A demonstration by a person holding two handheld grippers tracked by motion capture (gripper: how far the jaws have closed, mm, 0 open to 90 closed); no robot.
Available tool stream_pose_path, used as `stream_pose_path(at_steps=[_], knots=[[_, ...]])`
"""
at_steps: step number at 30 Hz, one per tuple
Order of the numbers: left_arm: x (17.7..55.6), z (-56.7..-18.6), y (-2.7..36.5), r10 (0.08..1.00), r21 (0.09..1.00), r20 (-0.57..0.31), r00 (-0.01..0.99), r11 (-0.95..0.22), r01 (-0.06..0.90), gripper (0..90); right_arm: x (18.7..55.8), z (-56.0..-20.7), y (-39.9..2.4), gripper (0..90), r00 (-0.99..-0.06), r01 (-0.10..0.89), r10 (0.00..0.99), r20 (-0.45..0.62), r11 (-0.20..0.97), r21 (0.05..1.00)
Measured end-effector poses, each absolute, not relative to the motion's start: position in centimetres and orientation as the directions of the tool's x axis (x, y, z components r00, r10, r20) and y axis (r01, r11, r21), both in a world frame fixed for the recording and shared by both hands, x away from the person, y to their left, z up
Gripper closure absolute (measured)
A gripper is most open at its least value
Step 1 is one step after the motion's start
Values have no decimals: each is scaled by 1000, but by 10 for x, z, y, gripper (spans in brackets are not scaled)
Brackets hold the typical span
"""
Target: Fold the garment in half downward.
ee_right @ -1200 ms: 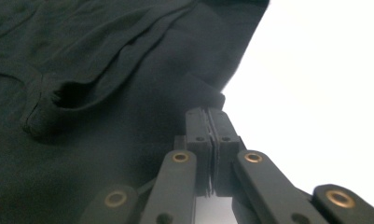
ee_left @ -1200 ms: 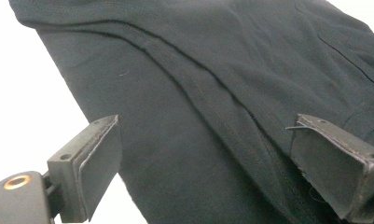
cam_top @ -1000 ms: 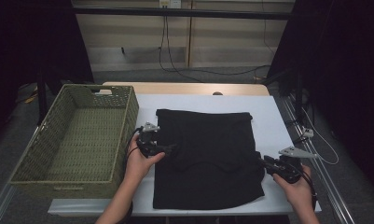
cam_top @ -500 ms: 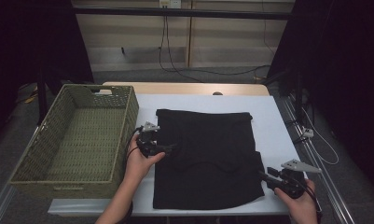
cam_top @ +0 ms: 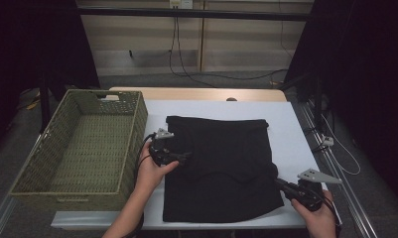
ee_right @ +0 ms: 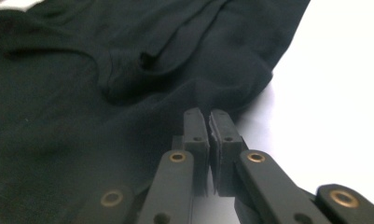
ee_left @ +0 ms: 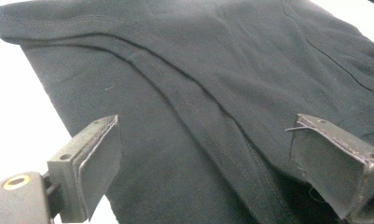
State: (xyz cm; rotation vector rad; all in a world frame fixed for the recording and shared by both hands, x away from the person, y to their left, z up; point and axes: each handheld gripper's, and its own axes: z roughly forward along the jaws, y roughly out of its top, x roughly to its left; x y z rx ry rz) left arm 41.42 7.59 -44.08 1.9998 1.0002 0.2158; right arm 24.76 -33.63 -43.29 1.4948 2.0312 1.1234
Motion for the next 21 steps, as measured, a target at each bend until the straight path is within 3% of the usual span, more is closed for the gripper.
stream_pose_path(at_steps=[12,17,19,21], knots=[[415,-442,75,723,759,-203,661,-310,572,97,244,-429,-353,851,-309,631,945,106,121,766],[416,-441,77,724,758,-200,660,-313,572,97,245,-432,-355,762,-311,641,946,91,138,755],[416,-441,78,723,759,-198,662,-314,570,97,246,-430,-355,655,-303,629,950,77,138,765],[416,-442,77,725,761,-201,659,-307,571,97,250,-431,-354,661,-283,624,957,62,135,770]])
